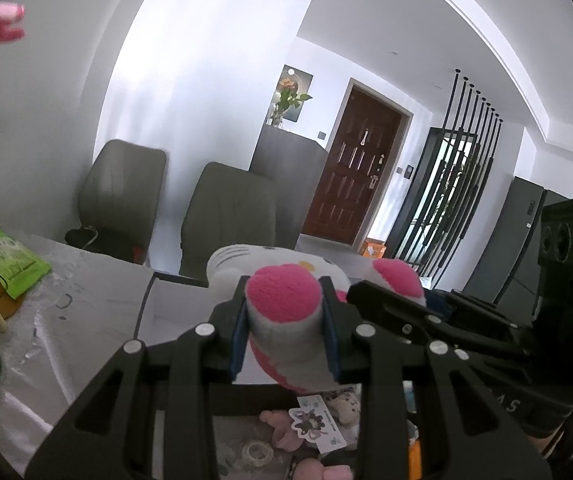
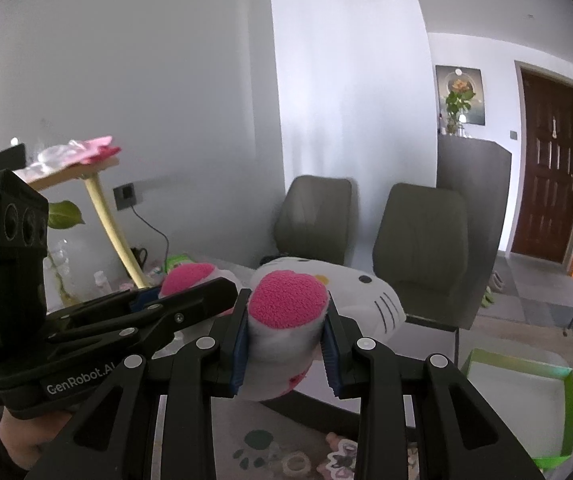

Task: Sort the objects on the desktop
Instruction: 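Lift the Hello Kitty plush with the right tool and carry it into the black box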

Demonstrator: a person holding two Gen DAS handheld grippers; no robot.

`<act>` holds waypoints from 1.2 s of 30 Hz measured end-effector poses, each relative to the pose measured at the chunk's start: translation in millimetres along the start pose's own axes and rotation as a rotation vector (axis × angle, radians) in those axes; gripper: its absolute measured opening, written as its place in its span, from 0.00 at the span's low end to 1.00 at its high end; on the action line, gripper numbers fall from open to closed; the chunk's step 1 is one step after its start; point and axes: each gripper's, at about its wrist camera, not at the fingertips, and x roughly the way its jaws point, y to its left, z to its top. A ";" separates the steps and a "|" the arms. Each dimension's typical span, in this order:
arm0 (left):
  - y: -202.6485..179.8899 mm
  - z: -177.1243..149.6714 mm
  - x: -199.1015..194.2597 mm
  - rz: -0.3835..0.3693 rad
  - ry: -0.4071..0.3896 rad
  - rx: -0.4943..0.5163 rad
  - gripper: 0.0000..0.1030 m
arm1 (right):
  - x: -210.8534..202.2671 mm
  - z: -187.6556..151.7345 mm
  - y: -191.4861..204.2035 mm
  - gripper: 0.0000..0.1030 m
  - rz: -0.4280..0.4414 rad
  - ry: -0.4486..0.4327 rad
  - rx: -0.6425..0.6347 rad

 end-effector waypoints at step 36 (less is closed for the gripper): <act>91.3 -23.7 111.6 0.089 0.113 -0.118 0.29 | 139.5 -35.4 -32.7 0.32 0.031 0.147 0.043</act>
